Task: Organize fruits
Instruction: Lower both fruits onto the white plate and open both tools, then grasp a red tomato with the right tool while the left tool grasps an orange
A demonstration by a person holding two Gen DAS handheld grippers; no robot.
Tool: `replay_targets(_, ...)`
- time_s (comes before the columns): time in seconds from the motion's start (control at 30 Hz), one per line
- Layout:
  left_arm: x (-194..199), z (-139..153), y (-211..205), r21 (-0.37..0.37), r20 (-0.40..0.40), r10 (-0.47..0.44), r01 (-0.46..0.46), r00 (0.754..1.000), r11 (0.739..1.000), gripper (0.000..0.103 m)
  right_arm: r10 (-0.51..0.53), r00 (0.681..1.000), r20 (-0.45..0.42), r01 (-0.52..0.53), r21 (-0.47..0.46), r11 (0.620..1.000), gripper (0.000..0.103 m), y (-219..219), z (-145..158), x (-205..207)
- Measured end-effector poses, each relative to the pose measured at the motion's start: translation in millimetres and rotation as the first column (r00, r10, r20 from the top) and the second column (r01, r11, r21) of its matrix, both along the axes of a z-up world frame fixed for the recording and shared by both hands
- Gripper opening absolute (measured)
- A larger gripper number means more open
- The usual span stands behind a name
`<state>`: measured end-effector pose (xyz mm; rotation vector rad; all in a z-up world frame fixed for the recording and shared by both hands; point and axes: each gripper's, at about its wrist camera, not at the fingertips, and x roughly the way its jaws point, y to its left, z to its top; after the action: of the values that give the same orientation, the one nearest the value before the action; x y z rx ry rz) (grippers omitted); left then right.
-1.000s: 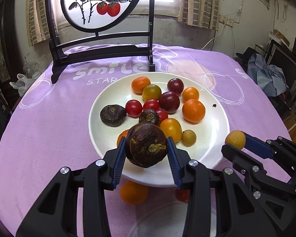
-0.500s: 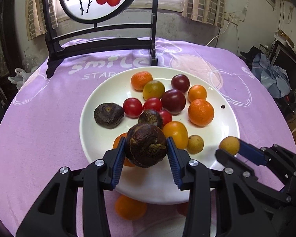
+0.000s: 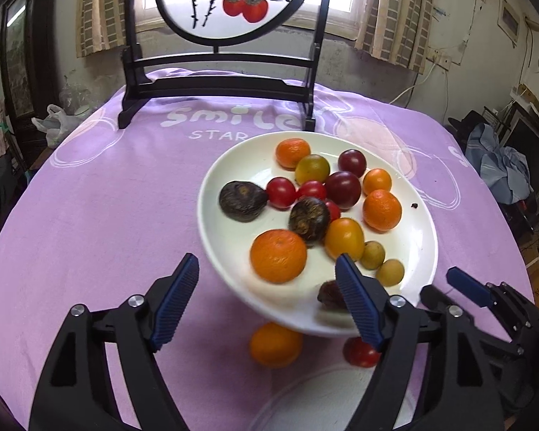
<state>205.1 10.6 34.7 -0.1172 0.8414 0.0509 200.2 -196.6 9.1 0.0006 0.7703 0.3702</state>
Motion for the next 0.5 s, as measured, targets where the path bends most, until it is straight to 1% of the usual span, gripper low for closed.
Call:
replay_targets(0.03,-6,-1,3,-0.003,0.001,0.004,-0.004,1.000,1.000,0.080,0.000,1.000,0.000,0.000,0.001,1.000,0.049,-1,0,-3)
replay_targets(0.1,-14,-3,8,-0.006,-0.003,0.015,-0.015,1.000,1.000,0.084,-0.006,1.000,0.004,0.006,-0.002,1.000,0.057,-2,-1,-8)
replay_targets(0.13,-18,-4,11,-0.007,-0.005,0.019,-0.020,1.000,1.000,0.085,-0.005,1.000,0.003,0.005,-0.004,1.000,0.058,-2,-2,-12)
replay_targets(0.33,-44,-12,21,0.011,0.008,0.042,-0.042,0.999,0.999,0.086,0.028,1.000,0.002,-0.028,-0.017,0.999,0.060,3,-3,-31)
replay_targets(0.5,-60,-22,24,0.035,0.019,0.045,-0.046,0.999,0.998,0.087,0.067,0.998,-0.004,-0.068,-0.040,0.997,0.064,15,-9,-47)
